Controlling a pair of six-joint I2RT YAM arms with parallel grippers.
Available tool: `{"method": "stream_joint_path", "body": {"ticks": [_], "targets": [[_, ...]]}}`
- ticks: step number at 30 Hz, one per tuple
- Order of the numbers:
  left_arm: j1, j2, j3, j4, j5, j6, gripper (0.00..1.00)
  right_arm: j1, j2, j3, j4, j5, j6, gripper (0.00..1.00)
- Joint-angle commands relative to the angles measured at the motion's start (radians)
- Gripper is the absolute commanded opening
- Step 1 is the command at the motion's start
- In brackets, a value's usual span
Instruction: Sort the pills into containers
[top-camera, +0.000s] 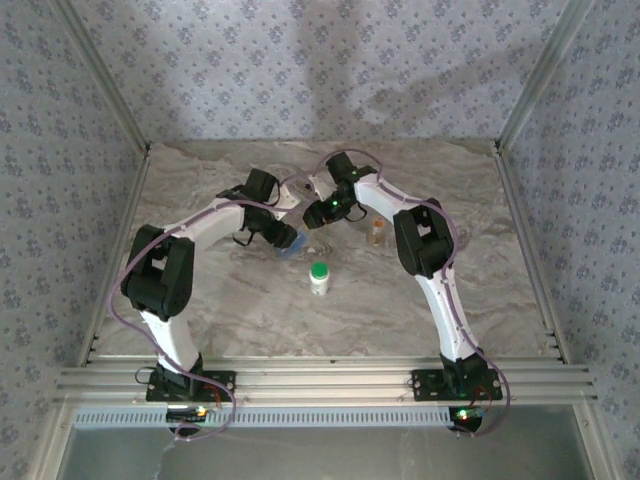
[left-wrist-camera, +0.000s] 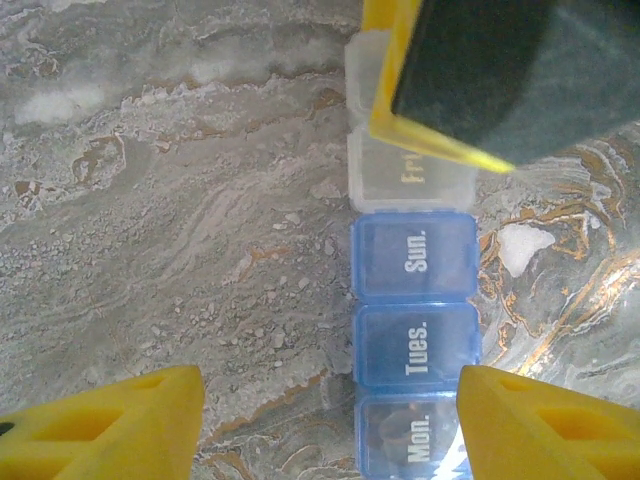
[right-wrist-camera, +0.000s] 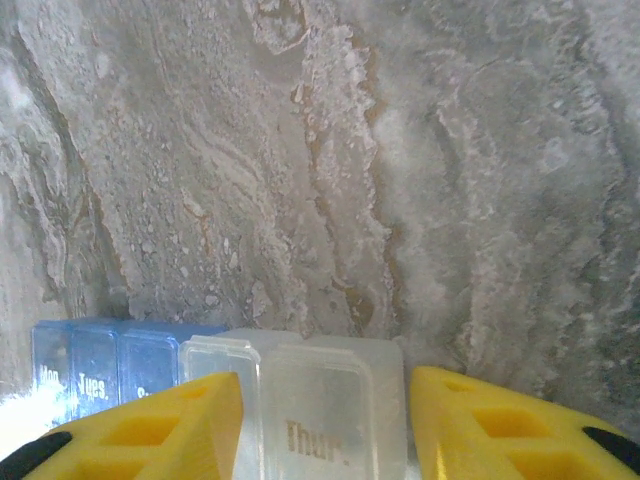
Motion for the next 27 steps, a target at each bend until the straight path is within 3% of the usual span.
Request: {"method": "stream_joint_path", "body": {"ticks": [1, 5, 27], "targets": [[0.006, -0.035, -0.008, -0.001, 0.037, -0.013, 0.68, 0.026, 0.039, 0.015, -0.16, 0.086, -0.029, 0.46], [0.005, -0.04, -0.024, 0.001, 0.059, 0.0, 0.68, 0.026, 0.057, 0.016, -0.172, 0.079, -0.024, 0.38], [-0.071, 0.052, -0.023, -0.047, -0.045, 0.07, 0.69, 0.012, 0.056, -0.007, -0.166, 0.055, -0.018, 0.38]]}}
